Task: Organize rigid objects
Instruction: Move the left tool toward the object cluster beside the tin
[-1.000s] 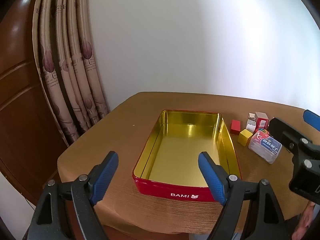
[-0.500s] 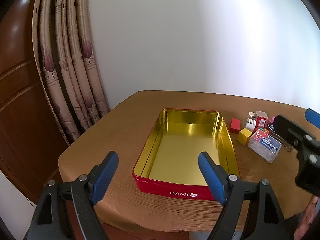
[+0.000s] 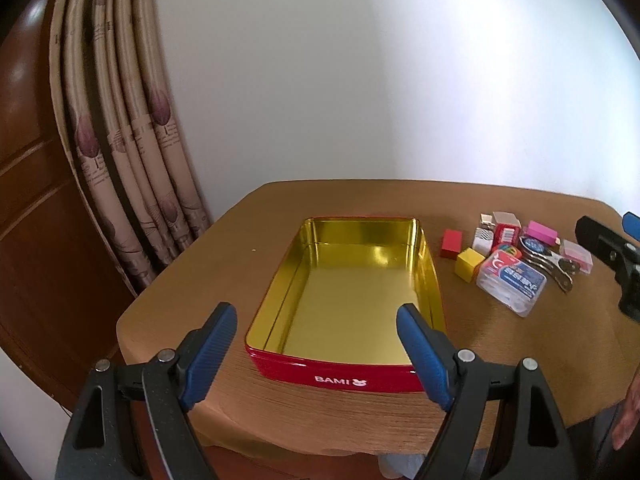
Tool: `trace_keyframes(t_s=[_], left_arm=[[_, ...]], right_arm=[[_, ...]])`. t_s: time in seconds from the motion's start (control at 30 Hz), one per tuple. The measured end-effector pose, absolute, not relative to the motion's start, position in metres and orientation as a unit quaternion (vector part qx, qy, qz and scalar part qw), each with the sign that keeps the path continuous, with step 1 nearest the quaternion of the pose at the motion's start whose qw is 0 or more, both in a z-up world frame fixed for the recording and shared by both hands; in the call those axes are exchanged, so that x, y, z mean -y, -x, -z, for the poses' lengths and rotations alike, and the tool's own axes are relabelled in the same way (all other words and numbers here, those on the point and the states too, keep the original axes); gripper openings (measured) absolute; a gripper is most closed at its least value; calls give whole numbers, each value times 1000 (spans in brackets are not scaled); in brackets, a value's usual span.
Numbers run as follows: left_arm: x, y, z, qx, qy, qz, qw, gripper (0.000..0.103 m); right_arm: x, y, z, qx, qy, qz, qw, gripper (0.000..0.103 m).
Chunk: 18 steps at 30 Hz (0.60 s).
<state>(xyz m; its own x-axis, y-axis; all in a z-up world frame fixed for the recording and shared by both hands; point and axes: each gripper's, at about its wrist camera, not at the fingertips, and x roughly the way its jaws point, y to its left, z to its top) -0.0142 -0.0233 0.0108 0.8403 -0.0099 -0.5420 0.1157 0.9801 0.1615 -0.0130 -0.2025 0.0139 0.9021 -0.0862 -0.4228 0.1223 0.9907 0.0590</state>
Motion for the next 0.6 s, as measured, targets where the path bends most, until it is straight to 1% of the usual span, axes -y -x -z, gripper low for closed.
trace_keyframes(t_s=[0.2,0.6], left_arm=[[40,20,-12,-282,-109,47,952,84],[94,26,-10,-316,-120,97,936,84]], right_arm=[[245,22,-7,-221,-53,86,970,103],[373,40,20,-237,-102,212,943,103]])
